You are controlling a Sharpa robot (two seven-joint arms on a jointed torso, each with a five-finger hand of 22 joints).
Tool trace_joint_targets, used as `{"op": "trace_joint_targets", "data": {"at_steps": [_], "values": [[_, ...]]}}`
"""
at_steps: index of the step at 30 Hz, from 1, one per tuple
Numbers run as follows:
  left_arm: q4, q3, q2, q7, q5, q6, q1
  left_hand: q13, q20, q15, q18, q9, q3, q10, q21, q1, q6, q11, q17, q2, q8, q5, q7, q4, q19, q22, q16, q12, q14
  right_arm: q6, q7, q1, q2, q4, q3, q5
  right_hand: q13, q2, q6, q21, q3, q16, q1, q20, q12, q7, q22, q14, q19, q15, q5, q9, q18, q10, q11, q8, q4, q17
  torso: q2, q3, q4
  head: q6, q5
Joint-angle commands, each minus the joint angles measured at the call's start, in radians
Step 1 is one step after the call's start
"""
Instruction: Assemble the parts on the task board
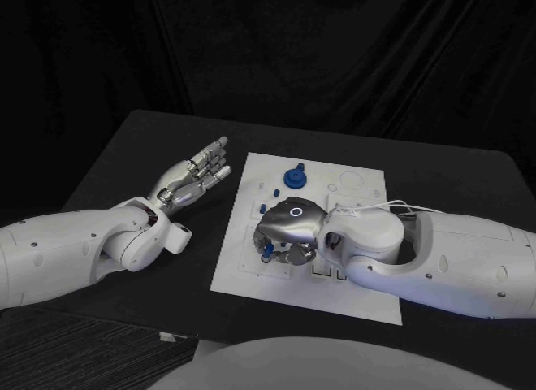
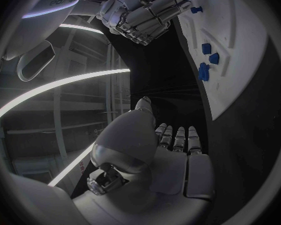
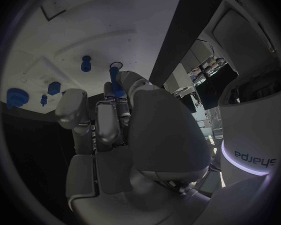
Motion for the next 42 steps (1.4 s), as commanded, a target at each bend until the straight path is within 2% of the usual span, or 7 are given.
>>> {"op": "trace_joint_targets", "data": {"at_steps": [1, 29, 33, 36, 38, 40, 42], "values": [[0.001, 0.001, 0.001, 0.055, -0.001, 0.016, -0.001, -0.001, -0.011, -0.018, -0.050, 0.000, 0.048, -0.007, -0.009, 0.015, -0.003, 0.006, -0.007, -0.004, 0.005, 0.017, 0.012, 0.002, 0.001, -0.010, -0.014, -0.001, -0.004, 0.015, 0.002, -0.006, 0.003, -0.001, 0.001, -0.017, 0.035, 0.014, 0.000, 0.006, 0.055, -0.019, 0.010, -0.002, 0.014, 0.007, 0.150, 0.010, -0.002, -0.003, -0.006, 0.026, -0.004, 0.070, -0.018, 0.003, -0.008, -0.012, 0.000, 0.0000, -0.0004, 0.000, 0.001], [-0.006, 0.001, 0.004, 0.040, -0.001, 0.057, -0.002, -0.001, -0.004, -0.007, -0.053, 0.000, 0.055, -0.007, -0.009, 0.036, -0.006, 0.017, -0.007, -0.012, 0.004, 0.029, 0.021, -0.001, 0.001, -0.010, -0.014, -0.001, -0.004, 0.041, -0.019, -0.039, 0.023, -0.029, 0.001, -0.018, 0.038, 0.015, -0.007, -0.008, 0.062, -0.029, 0.007, 0.001, 0.005, 0.012, 0.146, 0.002, -0.012, 0.000, -0.013, 0.023, -0.001, 0.064, -0.014, -0.012, -0.019, -0.023, 0.000, 0.0002, -0.0006, 0.000, -0.004], [-0.007, 0.001, 0.006, 0.037, -0.001, 0.062, -0.002, -0.001, -0.002, -0.005, -0.053, 0.000, 0.057, -0.007, -0.009, 0.037, -0.007, 0.018, -0.007, -0.012, 0.004, 0.029, 0.022, -0.001, 0.001, -0.010, -0.014, 0.000, -0.004, 0.042, -0.017, -0.040, 0.024, -0.030, 0.001, -0.018, 0.044, 0.019, -0.012, -0.009, 0.062, -0.029, -0.001, 0.004, 0.001, 0.015, 0.146, -0.001, -0.017, 0.004, -0.042, 0.019, -0.001, 0.054, -0.011, -0.026, -0.026, -0.023, 0.000, 0.0002, -0.0006, 0.000, -0.005], [-0.008, 0.001, 0.007, 0.036, -0.001, 0.065, -0.002, -0.001, 0.000, -0.003, -0.054, 0.000, 0.059, -0.007, -0.009, 0.040, -0.006, 0.020, -0.007, -0.010, 0.005, 0.030, 0.023, -0.001, 0.001, -0.010, -0.014, 0.000, -0.004, 0.050, -0.019, -0.040, 0.026, -0.032, 0.001, -0.018, 0.049, 0.020, -0.053, -0.014, 0.060, -0.031, -0.011, 0.008, -0.005, 0.019, 0.143, -0.004, -0.022, 0.007, -0.082, 0.008, 0.000, 0.032, -0.008, -0.058, -0.031, -0.026, 0.000, 0.0004, -0.0008, 0.000, -0.006], [-0.008, 0.001, 0.008, 0.035, -0.001, 0.066, -0.002, -0.001, 0.001, -0.001, -0.054, 0.000, 0.061, -0.007, -0.009, 0.042, -0.006, 0.022, -0.007, -0.010, 0.005, 0.030, 0.026, -0.001, 0.001, -0.010, -0.014, 0.000, -0.004, 0.067, -0.023, -0.041, 0.027, -0.032, 0.001, -0.018, 0.050, 0.013, -0.096, -0.029, 0.058, -0.031, -0.026, 0.009, -0.018, 0.014, 0.139, -0.006, -0.029, 0.004, -0.115, -0.007, 0.004, -0.005, -0.004, -0.088, -0.030, -0.026, 0.000, 0.0003, -0.0008, 0.000, -0.005], [-0.008, 0.001, 0.008, 0.034, -0.001, 0.066, -0.002, -0.001, 0.001, -0.001, -0.054, 0.000, 0.061, -0.007, -0.009, 0.042, -0.006, 0.022, -0.007, -0.010, 0.005, 0.030, 0.026, -0.001, 0.001, -0.010, -0.014, 0.000, -0.004, 0.086, -0.031, -0.041, 0.026, -0.032, 0.001, -0.018, 0.049, 0.007, -0.109, -0.035, 0.056, -0.031, -0.034, 0.006, -0.027, 0.009, 0.137, -0.007, -0.031, -0.002, -0.132, -0.013, 0.006, -0.029, 0.001, -0.099, -0.028, -0.027, 0.000, 0.0003, -0.0008, 0.000, -0.005], [-0.009, 0.001, 0.008, 0.034, -0.001, 0.065, -0.002, -0.001, 0.001, -0.001, -0.054, 0.000, 0.061, -0.007, -0.009, 0.042, -0.006, 0.022, -0.007, -0.010, 0.005, 0.030, 0.026, -0.001, 0.001, -0.010, -0.014, 0.000, -0.004, 0.100, -0.038, -0.041, 0.026, -0.032, 0.001, -0.018, 0.049, -0.004, -0.140, -0.059, 0.045, -0.040, -0.054, 0.004, -0.040, -0.014, 0.131, -0.015, -0.040, -0.002, -0.189, -0.024, 0.009, -0.071, 0.008, -0.119, -0.021, -0.038, -0.001, 0.0003, -0.0008, 0.000, -0.003]]}}
